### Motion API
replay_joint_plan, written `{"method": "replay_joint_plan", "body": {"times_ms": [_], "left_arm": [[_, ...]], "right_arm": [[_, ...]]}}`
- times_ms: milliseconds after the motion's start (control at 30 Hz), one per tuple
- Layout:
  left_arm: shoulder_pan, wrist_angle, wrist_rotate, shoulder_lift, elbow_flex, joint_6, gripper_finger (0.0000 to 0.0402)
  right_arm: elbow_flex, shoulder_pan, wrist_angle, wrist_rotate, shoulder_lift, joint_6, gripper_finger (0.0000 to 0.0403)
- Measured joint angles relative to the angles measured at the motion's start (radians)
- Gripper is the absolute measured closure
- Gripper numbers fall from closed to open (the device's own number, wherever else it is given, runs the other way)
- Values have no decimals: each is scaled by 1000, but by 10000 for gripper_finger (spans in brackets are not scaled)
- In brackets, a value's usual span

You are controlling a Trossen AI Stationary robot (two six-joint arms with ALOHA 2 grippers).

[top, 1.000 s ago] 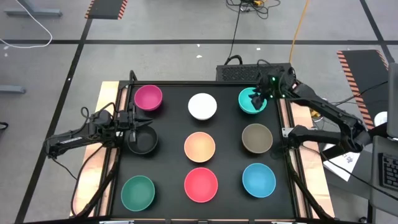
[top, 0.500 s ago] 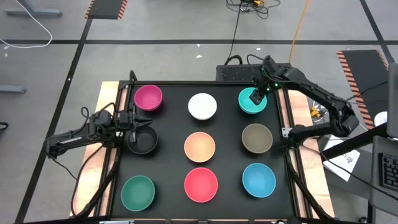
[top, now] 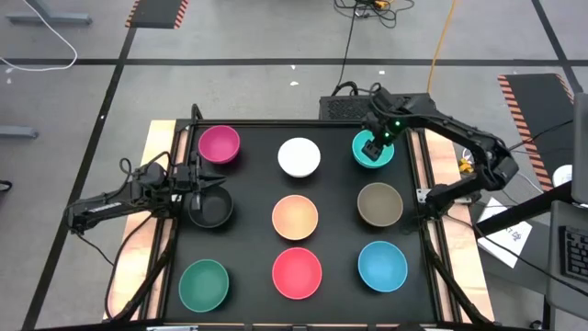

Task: Nest bowls inside each other
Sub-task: Stack the light blue bowl on top of the orange bowl

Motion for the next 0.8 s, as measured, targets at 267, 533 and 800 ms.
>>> {"method": "replay_joint_plan", "body": {"times_ms": [267, 533, 800], "left_arm": [[0, 0, 0, 0, 0, 0, 355], [0, 0, 0, 0, 0, 1, 355], [0, 0, 20, 0, 0, 1, 355]], "right_arm": [[-1, 56, 33, 72, 69, 23, 222], [-1, 64, 31, 132, 73, 50, 222], [-2, 67, 14, 120, 74, 45, 222]]}}
